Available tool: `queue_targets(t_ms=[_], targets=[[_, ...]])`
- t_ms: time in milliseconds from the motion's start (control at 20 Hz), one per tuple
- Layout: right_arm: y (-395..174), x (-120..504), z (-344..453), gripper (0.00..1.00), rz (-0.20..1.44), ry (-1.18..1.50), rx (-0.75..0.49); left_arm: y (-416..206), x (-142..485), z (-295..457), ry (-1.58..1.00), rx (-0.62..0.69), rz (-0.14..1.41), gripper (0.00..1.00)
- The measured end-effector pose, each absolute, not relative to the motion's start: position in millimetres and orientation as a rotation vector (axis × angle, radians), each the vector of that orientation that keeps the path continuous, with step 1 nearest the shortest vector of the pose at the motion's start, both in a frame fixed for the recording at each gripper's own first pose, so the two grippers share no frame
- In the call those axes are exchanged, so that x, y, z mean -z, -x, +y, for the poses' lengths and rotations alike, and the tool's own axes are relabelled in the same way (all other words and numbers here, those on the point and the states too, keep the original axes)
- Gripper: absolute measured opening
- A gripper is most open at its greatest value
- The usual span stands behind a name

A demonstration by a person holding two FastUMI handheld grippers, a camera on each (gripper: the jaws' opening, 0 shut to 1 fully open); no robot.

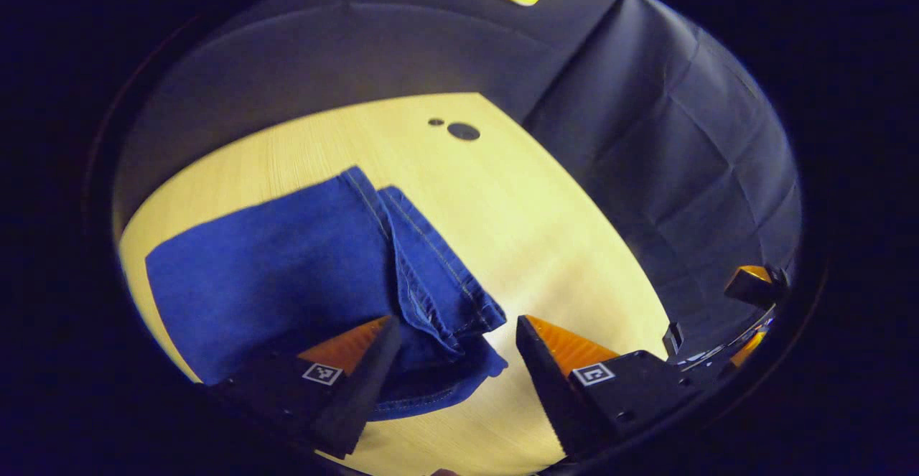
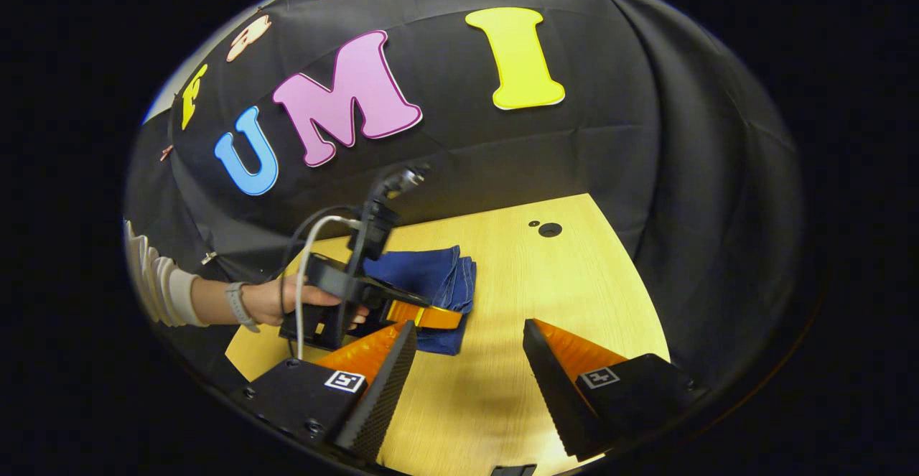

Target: Grasp the waist and the cuffs of the jeans and fold them to make the two legs overlap; first hold the waist and fold one-third of the jeans toward the cuffs, then hold the cuffs and fold the remaining one-third in the same direction to finish folding.

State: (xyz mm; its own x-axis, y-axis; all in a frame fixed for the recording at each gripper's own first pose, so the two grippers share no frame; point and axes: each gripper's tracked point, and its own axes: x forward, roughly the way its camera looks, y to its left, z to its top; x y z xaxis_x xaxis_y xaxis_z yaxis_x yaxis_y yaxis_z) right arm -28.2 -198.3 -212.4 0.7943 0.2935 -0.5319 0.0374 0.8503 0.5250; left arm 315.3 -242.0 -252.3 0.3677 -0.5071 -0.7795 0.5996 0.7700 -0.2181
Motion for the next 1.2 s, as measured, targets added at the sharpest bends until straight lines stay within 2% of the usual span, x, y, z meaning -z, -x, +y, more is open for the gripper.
queue_targets(t_ms=[200,350,600,850,1000,1200], targets=[[27,175,-186,0.92,0.564,-0.523,-0.127,-291,158,-213,-0.146,0.679,0.601,0.97],[39,137,-179,0.92,0.495,-0.450,-0.093,-251,104,-155,-0.160,0.581,0.437,0.97],[77,62,-143,0.92,0.406,-0.363,-0.074,-158,62,-74,-0.068,0.471,0.332,0.96],[112,27,-96,0.92,0.373,-0.219,-0.098,-97,28,-1,-0.059,0.373,0.213,0.97],[127,7,-82,0.90,0.334,-0.223,-0.074,-78,30,14,-0.100,0.354,0.179,0.96],[138,-11,-81,0.92,0.301,-0.221,-0.046,-59,29,10,-0.075,0.361,0.184,0.96]])
